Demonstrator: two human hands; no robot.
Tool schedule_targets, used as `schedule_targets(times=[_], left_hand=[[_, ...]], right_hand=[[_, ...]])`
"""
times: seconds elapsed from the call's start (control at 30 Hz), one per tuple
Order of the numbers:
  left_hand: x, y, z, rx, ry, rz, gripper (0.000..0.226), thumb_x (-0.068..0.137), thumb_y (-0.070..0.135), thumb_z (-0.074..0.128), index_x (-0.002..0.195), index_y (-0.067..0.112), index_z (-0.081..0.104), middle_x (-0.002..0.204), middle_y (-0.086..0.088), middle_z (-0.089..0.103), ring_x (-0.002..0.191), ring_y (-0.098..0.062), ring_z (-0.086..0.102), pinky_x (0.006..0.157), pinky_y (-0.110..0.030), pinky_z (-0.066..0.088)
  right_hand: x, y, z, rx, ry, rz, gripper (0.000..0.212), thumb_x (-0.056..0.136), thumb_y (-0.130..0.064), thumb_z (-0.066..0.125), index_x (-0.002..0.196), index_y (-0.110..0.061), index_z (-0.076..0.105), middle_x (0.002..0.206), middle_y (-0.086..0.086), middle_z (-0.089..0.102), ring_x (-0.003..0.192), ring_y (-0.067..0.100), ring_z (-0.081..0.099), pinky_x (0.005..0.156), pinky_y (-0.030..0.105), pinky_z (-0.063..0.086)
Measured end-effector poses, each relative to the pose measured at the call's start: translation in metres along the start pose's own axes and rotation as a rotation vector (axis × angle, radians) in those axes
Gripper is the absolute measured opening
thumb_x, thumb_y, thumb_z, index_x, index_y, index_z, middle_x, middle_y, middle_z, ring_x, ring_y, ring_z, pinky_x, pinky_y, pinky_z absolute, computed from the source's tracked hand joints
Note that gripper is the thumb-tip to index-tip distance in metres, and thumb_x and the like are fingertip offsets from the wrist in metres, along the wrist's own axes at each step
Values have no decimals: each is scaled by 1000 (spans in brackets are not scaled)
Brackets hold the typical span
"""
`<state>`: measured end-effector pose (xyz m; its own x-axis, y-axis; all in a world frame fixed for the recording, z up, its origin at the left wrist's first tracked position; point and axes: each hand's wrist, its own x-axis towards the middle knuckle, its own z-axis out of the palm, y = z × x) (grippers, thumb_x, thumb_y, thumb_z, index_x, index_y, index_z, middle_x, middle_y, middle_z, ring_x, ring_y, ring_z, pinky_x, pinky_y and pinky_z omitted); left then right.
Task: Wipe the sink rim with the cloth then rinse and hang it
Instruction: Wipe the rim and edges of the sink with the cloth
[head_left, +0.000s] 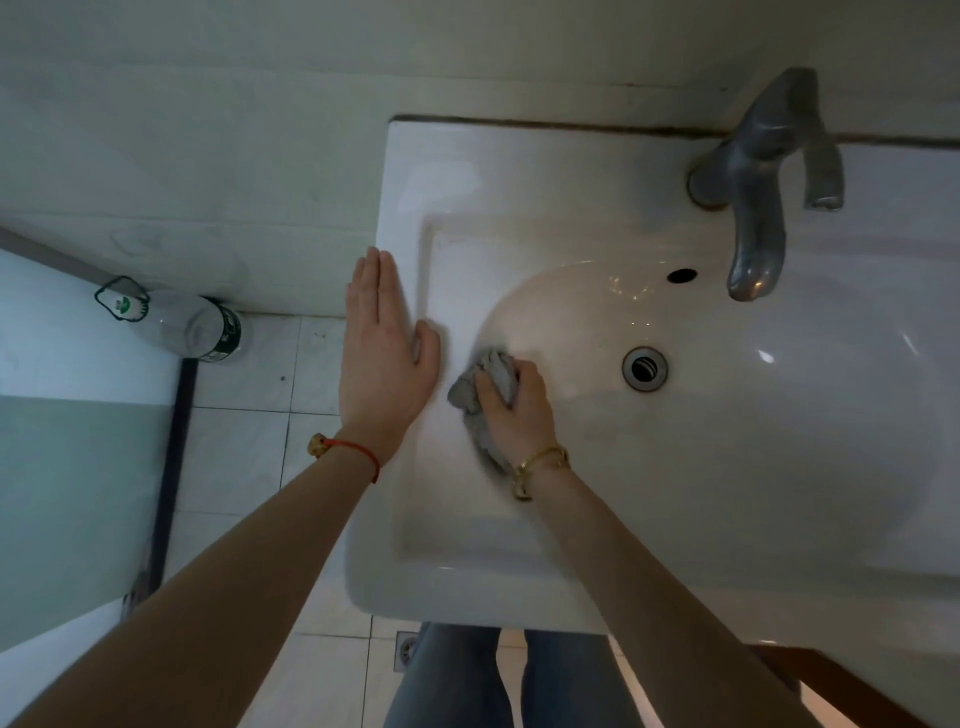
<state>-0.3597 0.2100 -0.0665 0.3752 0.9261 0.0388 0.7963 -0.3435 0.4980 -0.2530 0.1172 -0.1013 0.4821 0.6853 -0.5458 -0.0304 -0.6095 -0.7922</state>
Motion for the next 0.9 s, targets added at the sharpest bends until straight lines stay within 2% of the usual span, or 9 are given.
schedule_targets(times=[0.13, 0.27, 0.33, 0.4, 0.53, 0.63, 0.73, 0.8, 0.9], left_hand=[[-1, -3, 1, 10, -5, -1, 66, 100, 18, 44, 154, -2, 12, 164, -17, 12, 153, -26, 7, 126, -41, 14], [-1, -3, 1, 9, 5, 5, 66, 100, 17, 45, 154, -3, 13, 163, -18, 13, 153, -26, 8, 126, -39, 12], [-1, -2, 1, 6, 3, 1, 66, 99, 16, 44, 154, -3, 13, 163, -18, 13, 153, -26, 8, 126, -38, 12], [-1, -1, 1, 12, 2, 3, 66, 100, 17, 44, 154, -3, 12, 164, -18, 12, 153, -26, 8, 126, -38, 12], [-1, -1, 2, 20, 6, 13, 65, 99, 15, 43, 153, -5, 13, 163, -20, 13, 153, -28, 8, 126, -39, 13], [-1, -1, 2, 20, -2, 8, 66, 99, 15, 43, 154, -5, 12, 163, -20, 12, 153, -27, 8, 126, -40, 12], [-1, -1, 1, 15, 7, 8, 67, 98, 15, 43, 154, -4, 12, 163, -19, 12, 153, -27, 8, 126, -39, 12], [-1, 0, 1, 1, 2, 4, 67, 98, 15, 43, 154, -4, 11, 163, -19, 11, 153, -27, 8, 126, -39, 11], [-3, 1, -1, -7, -1, 9, 66, 98, 15, 43, 153, -5, 12, 163, -21, 13, 152, -29, 9, 126, -40, 11]], right_hand=[[17, -19, 6, 257, 129, -37, 32, 90, -16, 60, 119, -3, 53, 114, 15, 59, 104, 24, 59, 94, 35, 50], [61, -48, 8, 324, 425, -60, 43, 91, -11, 58, 126, 6, 40, 129, 20, 43, 118, 28, 46, 103, 20, 34], [52, -43, 13, 190, 363, -80, 43, 96, -19, 53, 127, 6, 36, 130, 21, 38, 116, 29, 44, 100, 22, 34], [31, -26, 12, -2, 193, -73, 40, 99, -27, 46, 124, 3, 36, 127, 20, 35, 109, 29, 46, 93, 25, 37], [-6, 3, 0, -200, -137, -142, 35, 98, -28, 48, 118, -1, 39, 121, 15, 35, 95, 19, 42, 83, 15, 32], [10, -19, 10, -92, 26, -106, 37, 98, -26, 48, 119, 2, 39, 124, 18, 35, 105, 23, 43, 98, 25, 36], [23, -36, 17, -61, 147, -140, 43, 96, -26, 53, 121, 6, 38, 125, 20, 35, 112, 30, 43, 99, 27, 36], [3, -17, 10, -159, -6, -242, 45, 93, -29, 57, 122, 1, 38, 122, 16, 35, 109, 28, 44, 93, 22, 35], [-46, 23, -19, -428, -248, -411, 48, 89, -39, 60, 122, -10, 41, 119, 8, 38, 106, 22, 47, 90, 28, 39]])
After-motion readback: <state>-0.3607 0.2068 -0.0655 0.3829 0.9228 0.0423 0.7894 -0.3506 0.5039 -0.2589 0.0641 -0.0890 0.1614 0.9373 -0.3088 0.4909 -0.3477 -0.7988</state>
